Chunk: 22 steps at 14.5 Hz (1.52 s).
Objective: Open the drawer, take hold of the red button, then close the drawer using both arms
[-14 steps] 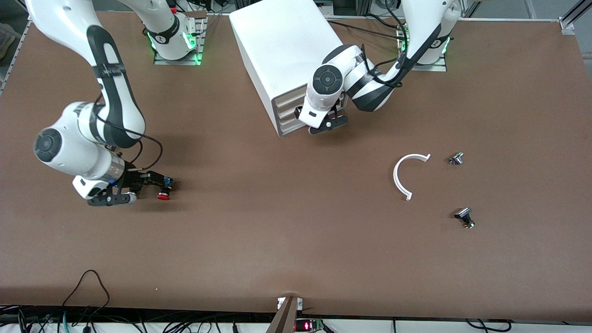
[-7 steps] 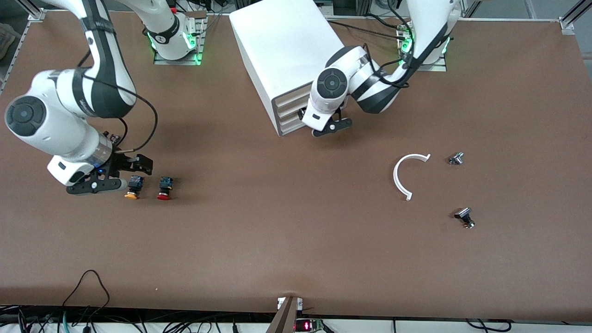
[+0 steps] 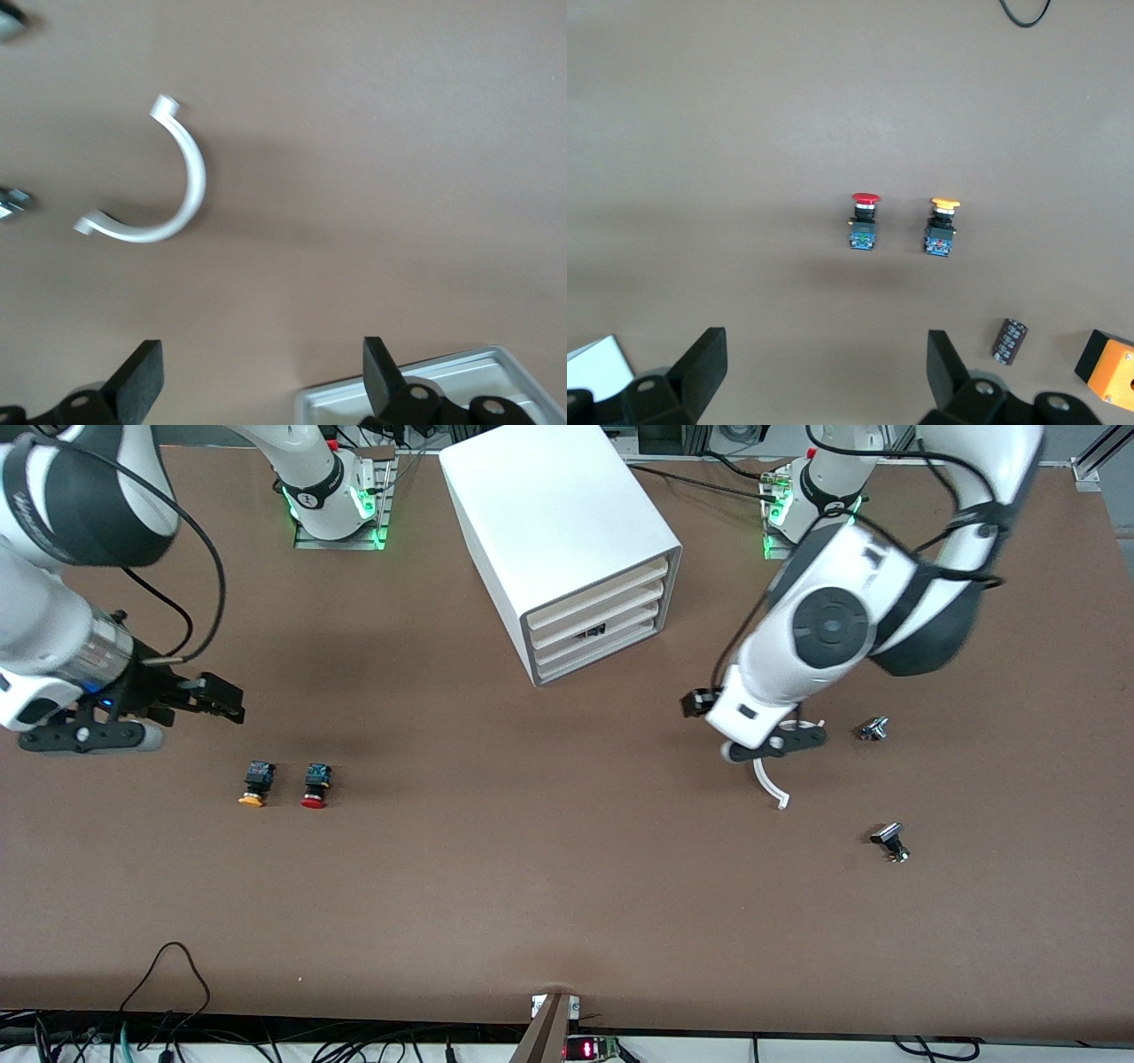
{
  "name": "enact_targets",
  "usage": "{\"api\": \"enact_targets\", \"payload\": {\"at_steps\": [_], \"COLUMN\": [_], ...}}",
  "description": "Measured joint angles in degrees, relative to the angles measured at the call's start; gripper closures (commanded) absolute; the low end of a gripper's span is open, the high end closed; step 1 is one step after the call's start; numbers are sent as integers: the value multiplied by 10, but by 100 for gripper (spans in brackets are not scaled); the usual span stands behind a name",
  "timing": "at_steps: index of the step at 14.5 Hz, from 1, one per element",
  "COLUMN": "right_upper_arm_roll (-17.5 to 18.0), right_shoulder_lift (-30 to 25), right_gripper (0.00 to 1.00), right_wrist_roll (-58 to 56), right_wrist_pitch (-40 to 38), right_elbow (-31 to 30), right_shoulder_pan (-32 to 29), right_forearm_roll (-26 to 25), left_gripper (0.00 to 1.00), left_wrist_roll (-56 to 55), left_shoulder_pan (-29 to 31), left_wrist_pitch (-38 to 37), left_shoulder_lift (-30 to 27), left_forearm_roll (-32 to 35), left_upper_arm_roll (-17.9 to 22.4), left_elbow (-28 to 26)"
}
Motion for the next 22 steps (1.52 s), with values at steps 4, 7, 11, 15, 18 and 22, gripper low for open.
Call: {"api": "enact_targets", "payload": {"at_steps": [4,7,11,15,18,22], "right_upper_arm_roll": [81,152,170,171,171,174], "right_shoulder_lift": [-42,-62,-85,-101,-101,-101], "right_gripper": [0,0,0,0,0,0], "right_wrist_roll": [12,48,64,64,64,64], "right_wrist_pitch": [-31,-58,-87,-115,-115,-115], "right_elbow": [1,1,1,1,0,0], "right_shoulder_pan": [-87,-146,-158,-159,-159,-159], "right_forearm_roll": [-18,-36,-41,-41,-41,-41], "left_gripper": [1,1,1,1,1,1], "left_wrist_roll": [172,342,398,398,398,398], "left_shoulder_pan": [39,-2,-36,-59,-60,-60], "left_wrist_pitch": [-86,-95,-42,-19,-50,-60], "left_shoulder_lift": [-14,-63,-167,-256,-271,-271], "left_forearm_roll": [23,-55,-124,-117,-117,-117], "left_upper_arm_roll": [20,180,287,326,329,330], "left_elbow": [98,98,3,-92,-99,-98]}}
